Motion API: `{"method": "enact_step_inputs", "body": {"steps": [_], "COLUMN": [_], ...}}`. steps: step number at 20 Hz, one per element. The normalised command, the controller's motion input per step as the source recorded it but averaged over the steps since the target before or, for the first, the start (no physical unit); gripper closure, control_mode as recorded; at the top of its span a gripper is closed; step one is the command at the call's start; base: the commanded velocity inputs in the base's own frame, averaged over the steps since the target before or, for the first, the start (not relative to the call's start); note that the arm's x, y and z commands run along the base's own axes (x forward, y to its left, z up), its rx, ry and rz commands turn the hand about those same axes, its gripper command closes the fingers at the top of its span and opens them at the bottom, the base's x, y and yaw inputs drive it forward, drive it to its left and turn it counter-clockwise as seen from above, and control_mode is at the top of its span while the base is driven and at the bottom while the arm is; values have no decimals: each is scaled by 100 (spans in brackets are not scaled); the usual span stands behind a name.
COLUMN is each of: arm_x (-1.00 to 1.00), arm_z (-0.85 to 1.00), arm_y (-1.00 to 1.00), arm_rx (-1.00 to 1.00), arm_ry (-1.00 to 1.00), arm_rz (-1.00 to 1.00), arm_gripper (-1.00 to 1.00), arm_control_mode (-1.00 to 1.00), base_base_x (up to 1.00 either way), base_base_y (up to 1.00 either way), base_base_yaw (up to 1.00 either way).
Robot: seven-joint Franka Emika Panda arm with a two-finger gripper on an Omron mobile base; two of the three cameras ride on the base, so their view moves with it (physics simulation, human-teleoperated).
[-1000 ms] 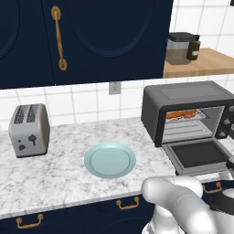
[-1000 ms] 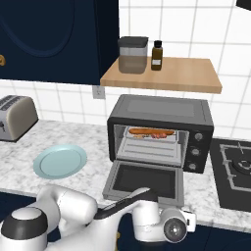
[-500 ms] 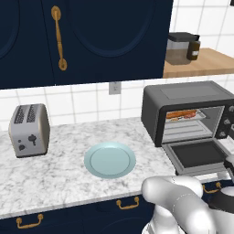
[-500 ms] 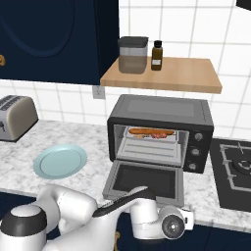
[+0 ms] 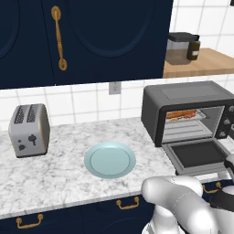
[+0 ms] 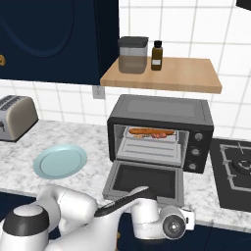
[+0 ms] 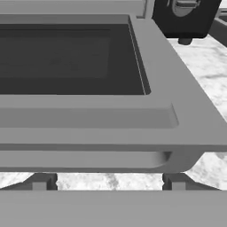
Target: Pick up the kebab skewer and baguette bread, and place them inside the toaster oven. Close the toaster oven door and start by setting the timer.
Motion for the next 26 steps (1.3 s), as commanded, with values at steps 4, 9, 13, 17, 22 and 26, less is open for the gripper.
{"method": "enact_step_inputs", "body": {"steps": [4, 9, 13, 17, 22, 26], "arm_x": [14, 22, 25, 27, 28, 28], "arm_z": [36, 58, 62, 60, 63, 54], "arm_y": [1, 10, 9, 12, 15, 20], "arm_rx": [0, 0, 0, 0, 0, 0], "arm_ry": [0, 0, 0, 0, 0, -3], "arm_rz": [0, 0, 0, 0, 0, 1], "arm_gripper": [-100, -100, -100, -100, -100, -100], "arm_control_mode": [-100, -100, -100, -100, -100, -100], "base_base_x": [0, 0, 0, 0, 0, 0], "base_base_y": [0, 0, 0, 0, 0, 0], "base_base_yaw": [0, 0, 0, 0, 0, 0]}}
